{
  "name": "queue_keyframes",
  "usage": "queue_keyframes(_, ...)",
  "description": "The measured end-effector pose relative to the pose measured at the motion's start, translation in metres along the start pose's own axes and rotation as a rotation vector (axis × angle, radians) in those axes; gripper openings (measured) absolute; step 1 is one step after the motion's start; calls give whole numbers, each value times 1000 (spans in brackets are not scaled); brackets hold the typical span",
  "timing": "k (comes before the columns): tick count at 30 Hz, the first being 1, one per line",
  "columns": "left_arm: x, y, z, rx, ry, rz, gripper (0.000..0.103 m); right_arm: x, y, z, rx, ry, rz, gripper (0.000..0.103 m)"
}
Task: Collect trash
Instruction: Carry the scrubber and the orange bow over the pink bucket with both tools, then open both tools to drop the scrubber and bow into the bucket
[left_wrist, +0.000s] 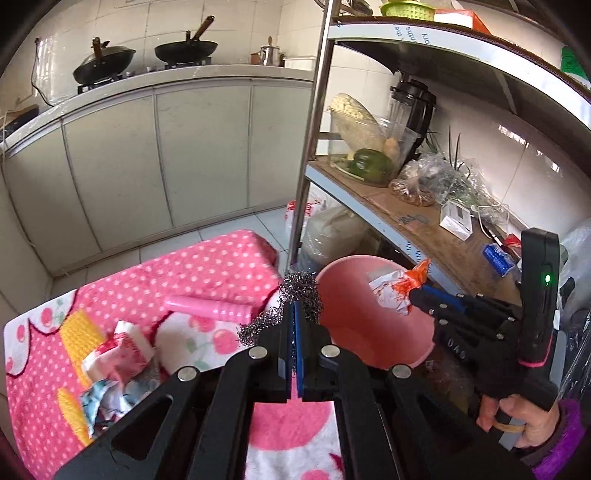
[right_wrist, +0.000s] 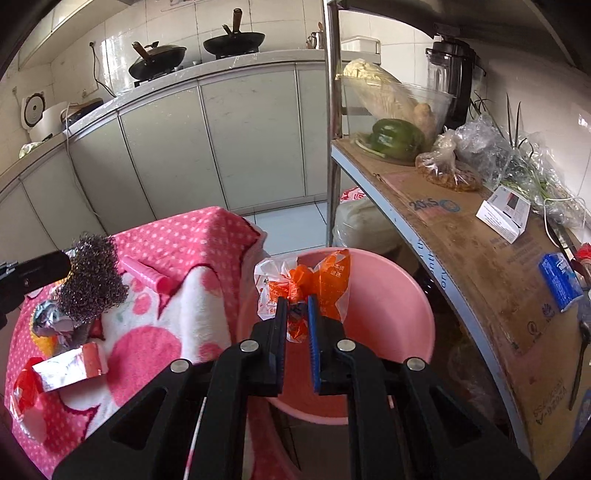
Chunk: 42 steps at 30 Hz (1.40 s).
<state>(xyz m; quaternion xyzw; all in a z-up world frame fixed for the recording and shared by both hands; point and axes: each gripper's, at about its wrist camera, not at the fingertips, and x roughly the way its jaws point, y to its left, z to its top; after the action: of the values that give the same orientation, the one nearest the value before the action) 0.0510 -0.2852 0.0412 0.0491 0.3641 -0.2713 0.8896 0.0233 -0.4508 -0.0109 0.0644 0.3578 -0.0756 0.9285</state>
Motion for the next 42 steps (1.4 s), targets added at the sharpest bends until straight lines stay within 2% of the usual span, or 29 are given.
queue_keyframes(3,24,-15,6,7,25,-54,1,9,-8,-9,0,24,-23,11)
queue_keyframes(8,65,-36,8,13,89,-103,1,23,-20,-21,8,72,-48,11)
queue_keyframes(16,123,-59,-4,55,187,-87,1,43,-23,-33,-29,123,-115,11)
queue_keyframes(21,149,-63,-8,46,232,-90,1,54,-24,-38,-40,160,-130,11)
queue_keyframes(34,166,-66,-11,41,261,-92,4,61,-28,-39,-29,172,-135,13)
queue_keyframes(35,166,-66,-11,40,263,-91,6,61,-28,-39,-25,173,-134,13)
queue_keyframes(37,166,-65,-11,36,270,-92,18,61,-29,-39,-16,172,-136,15)
queue_keyframes(39,165,-64,-11,30,270,-90,24,60,-30,-39,-9,171,-134,19)
queue_keyframes(42,161,-62,-10,20,265,-92,26,59,-31,-38,-4,164,-136,24)
